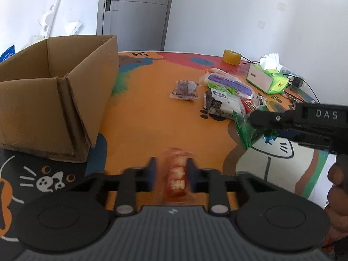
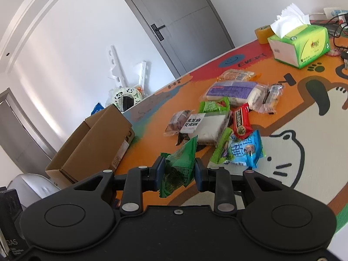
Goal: Organize snacks
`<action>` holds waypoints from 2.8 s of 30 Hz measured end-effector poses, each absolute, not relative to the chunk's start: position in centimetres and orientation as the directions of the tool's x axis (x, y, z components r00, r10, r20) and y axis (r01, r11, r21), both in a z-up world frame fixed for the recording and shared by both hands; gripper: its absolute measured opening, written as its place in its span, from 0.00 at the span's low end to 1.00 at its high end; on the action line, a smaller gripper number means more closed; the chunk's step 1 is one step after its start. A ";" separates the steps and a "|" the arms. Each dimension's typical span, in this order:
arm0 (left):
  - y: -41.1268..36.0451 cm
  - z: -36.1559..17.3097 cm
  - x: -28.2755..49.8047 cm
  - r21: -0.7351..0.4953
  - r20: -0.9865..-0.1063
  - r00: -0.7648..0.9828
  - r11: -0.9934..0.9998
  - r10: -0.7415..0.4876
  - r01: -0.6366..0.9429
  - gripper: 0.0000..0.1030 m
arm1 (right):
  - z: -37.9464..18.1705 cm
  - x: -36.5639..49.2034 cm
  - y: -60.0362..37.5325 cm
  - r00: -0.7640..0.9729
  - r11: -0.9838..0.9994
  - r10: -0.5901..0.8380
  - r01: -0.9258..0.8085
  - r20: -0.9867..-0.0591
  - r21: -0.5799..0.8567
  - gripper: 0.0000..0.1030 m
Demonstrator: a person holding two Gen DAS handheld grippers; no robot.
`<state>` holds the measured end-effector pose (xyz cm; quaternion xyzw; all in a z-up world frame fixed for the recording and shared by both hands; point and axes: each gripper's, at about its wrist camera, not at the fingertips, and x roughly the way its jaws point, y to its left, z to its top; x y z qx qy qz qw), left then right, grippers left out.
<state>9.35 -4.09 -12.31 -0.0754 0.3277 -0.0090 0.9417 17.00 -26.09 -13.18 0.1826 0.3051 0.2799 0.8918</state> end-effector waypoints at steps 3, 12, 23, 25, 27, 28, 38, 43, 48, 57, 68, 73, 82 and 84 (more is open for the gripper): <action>-3.9 -11.9 9.5 -0.157 -0.607 0.792 0.987 -0.065 -0.039 0.17 | -13.4 17.0 -25.9 0.652 0.772 0.616 -0.389 -0.441 0.502 0.29; -3.5 -9.1 9.4 -0.153 -0.524 0.850 0.988 -0.052 -0.034 0.16 | -12.5 17.0 -25.0 0.647 0.755 0.638 -0.421 -0.417 0.502 0.29; -1.5 -5.3 9.2 -0.177 -0.431 0.902 0.982 -0.015 -0.068 0.16 | -9.6 17.0 -22.8 0.649 0.732 0.668 -0.482 -0.364 0.482 0.29; -0.8 -4.7 9.0 -0.177 -0.415 0.910 0.981 -0.002 -0.079 0.16 | -9.1 17.0 -22.2 0.644 0.721 0.679 -0.495 -0.353 0.484 0.29; -0.2 -4.2 8.9 -0.179 -0.405 0.914 0.980 0.012 -0.092 0.16 | -8.5 17.0 -21.5 0.641 0.714 0.687 -0.511 -0.341 0.478 0.29; 0.2 -4.0 8.9 -0.179 -0.400 0.916 0.979 0.021 -0.101 0.16 | -8.3 17.0 -21.2 0.640 0.711 0.691 -0.517 -0.337 0.476 0.29; 3.4 -3.2 9.0 -0.196 -0.377 0.923 0.966 0.085 -0.169 0.16 | -7.2 17.8 -18.7 0.627 0.697 0.709 -0.549 -0.324 0.462 0.29; 5.1 -3.2 9.3 -0.209 -0.375 0.921 0.957 0.110 -0.199 0.16 | -6.9 18.3 -17.6 0.617 0.691 0.716 -0.562 -0.326 0.455 0.29; 7.1 -3.4 9.6 -0.224 -0.383 0.913 0.945 0.141 -0.240 0.16 | -6.3 18.6 -16.0 0.603 0.676 0.732 -0.583 -0.318 0.451 0.29; 9.8 -4.3 10.2 -0.240 -0.404 0.897 0.925 0.180 -0.293 0.16 | -5.6 19.1 -12.7 0.571 0.653 0.755 -0.613 -0.322 0.445 0.29; 11.8 -3.8 9.5 -0.245 -0.391 0.886 0.900 0.250 -0.362 0.20 | -5.2 19.7 -8.3 0.533 0.630 0.777 -0.649 -0.335 0.427 0.29; 11.7 -3.6 9.0 -0.257 -0.399 0.885 0.897 0.240 -0.359 0.23 | -5.2 19.8 -7.8 0.544 0.638 0.770 -0.641 -0.333 0.427 0.34; 10.3 -3.7 8.6 -0.296 -0.404 0.891 0.892 0.208 -0.342 0.57 | -5.6 18.7 -11.4 0.594 0.676 0.735 -0.599 -0.328 0.429 0.57; 9.6 -3.7 8.6 -0.285 -0.406 0.890 0.896 0.210 -0.341 0.69 | -5.9 18.4 -12.5 0.608 0.690 0.721 -0.581 -0.333 0.432 0.64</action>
